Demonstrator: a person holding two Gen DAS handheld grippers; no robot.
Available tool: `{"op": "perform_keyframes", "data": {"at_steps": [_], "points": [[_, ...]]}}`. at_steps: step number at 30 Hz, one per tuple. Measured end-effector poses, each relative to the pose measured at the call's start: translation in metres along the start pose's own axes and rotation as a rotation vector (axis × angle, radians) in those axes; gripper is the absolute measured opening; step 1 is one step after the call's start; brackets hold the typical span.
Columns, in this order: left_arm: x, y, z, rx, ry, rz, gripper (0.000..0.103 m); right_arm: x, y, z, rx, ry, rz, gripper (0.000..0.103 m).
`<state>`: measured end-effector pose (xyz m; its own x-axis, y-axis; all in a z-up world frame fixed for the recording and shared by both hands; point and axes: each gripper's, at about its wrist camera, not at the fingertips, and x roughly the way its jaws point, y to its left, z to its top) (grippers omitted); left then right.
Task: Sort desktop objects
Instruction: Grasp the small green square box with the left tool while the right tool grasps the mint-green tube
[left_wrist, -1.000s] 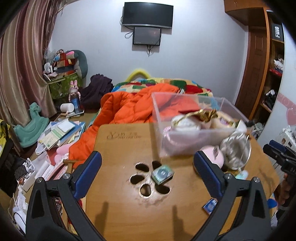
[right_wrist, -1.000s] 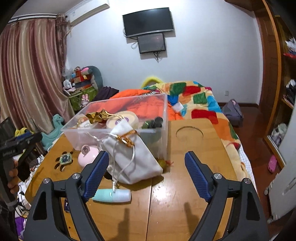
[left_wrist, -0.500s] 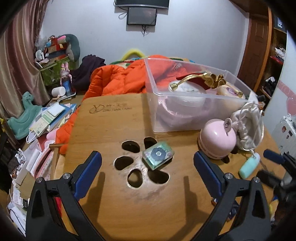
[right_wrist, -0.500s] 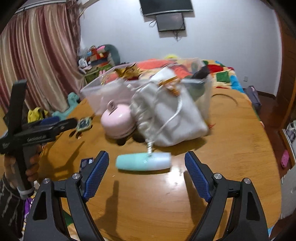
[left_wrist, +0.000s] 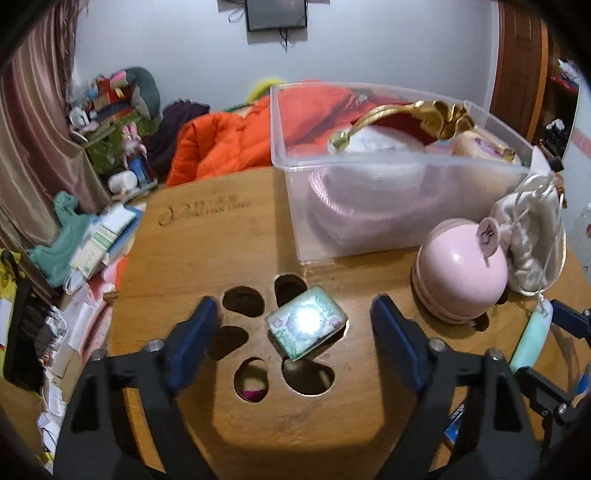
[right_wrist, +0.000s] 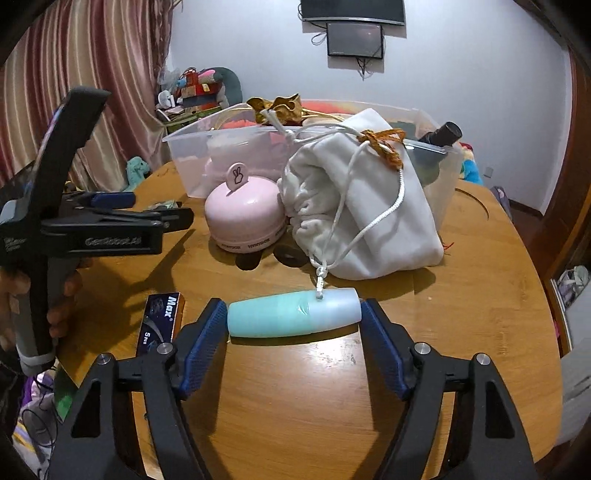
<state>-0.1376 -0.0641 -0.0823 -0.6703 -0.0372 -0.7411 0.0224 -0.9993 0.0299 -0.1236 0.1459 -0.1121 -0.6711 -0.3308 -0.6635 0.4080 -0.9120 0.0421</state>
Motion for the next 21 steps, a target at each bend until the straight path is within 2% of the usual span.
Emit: {"op": "perform_keyframes", "data": {"at_steps": [5, 7, 11, 16, 21], "points": [[-0.005, 0.004, -0.002, -0.022, -0.016, -0.009, 0.057, -0.004, -0.004, -0.002, -0.007, -0.003, 0.019, 0.071], [-0.007, 0.001, -0.005, -0.007, -0.029, -0.010, 0.042, -0.007, -0.006, -0.003, 0.004, -0.008, 0.030, 0.071], [-0.010, -0.003, -0.007, 0.013, -0.036, 0.009, 0.040, -0.015, -0.013, -0.002, 0.035, -0.032, 0.052, 0.071], [-0.018, -0.002, -0.011, -0.012, -0.041, -0.022, 0.040, -0.023, -0.020, 0.002, 0.059, -0.061, 0.046, 0.071], [-0.037, -0.010, -0.014, -0.003, -0.083, -0.048, 0.040, -0.029, -0.028, 0.005, 0.080, -0.083, 0.046, 0.071]]}}
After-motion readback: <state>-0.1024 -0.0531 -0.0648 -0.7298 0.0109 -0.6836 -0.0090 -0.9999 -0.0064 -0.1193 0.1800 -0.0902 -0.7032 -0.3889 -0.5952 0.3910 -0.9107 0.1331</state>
